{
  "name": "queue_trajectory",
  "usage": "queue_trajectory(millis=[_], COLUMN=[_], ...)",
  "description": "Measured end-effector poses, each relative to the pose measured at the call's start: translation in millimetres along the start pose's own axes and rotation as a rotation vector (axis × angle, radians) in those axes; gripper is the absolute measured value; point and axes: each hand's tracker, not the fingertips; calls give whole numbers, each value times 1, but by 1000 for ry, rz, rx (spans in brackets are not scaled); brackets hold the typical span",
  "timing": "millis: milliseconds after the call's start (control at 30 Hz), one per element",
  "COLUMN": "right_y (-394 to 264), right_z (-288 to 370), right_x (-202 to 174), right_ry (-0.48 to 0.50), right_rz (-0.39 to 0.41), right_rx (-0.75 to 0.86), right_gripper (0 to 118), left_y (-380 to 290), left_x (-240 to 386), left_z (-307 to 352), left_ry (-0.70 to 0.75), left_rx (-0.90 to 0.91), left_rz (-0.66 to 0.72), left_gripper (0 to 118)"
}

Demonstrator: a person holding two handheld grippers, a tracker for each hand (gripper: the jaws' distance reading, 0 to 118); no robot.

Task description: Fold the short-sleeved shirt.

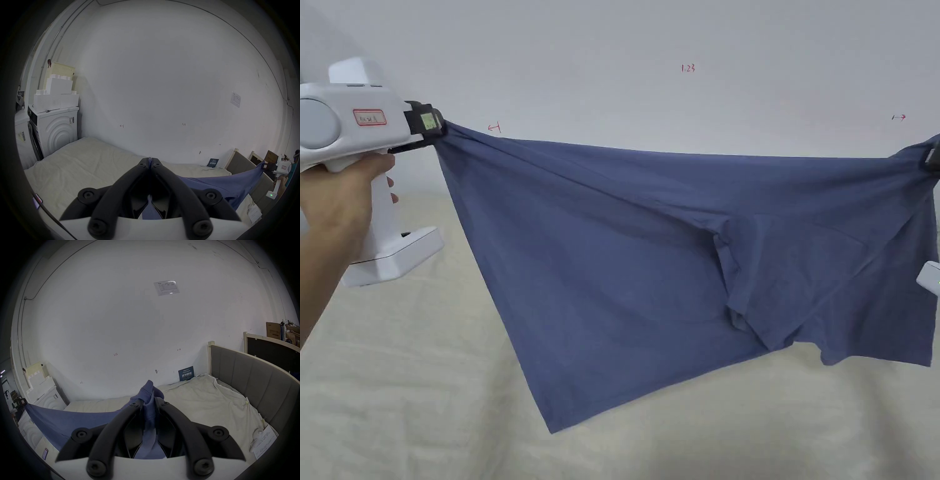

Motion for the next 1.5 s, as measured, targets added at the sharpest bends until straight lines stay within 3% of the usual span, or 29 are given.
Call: queue_trajectory(millis=[200,433,700,933,1167,1500], right_y=[-43,-143,-270,-351,-379,-379], right_z=[-27,-34,35,108,165,221], right_x=[19,60,96,111,105,114], right_ry=[-6,-17,-40,-67,-102,-131], right_rz=[15,-22,-40,-102,-149,-122], right_rx=[-52,-213,-377,-485,-547,-604], right_gripper=[10,10,10,10,10,10], left_y=[-33,-134,-265,-347,-388,-390], left_x=[-6,-24,-54,-65,-86,-99], left_z=[-1,28,102,163,209,268], left_ry=[-9,5,78,133,177,192], left_rx=[-21,-156,-346,-513,-597,-626], left_rz=[-42,-81,-24,-12,6,34], left_gripper=[0,0,0,0,0,0])
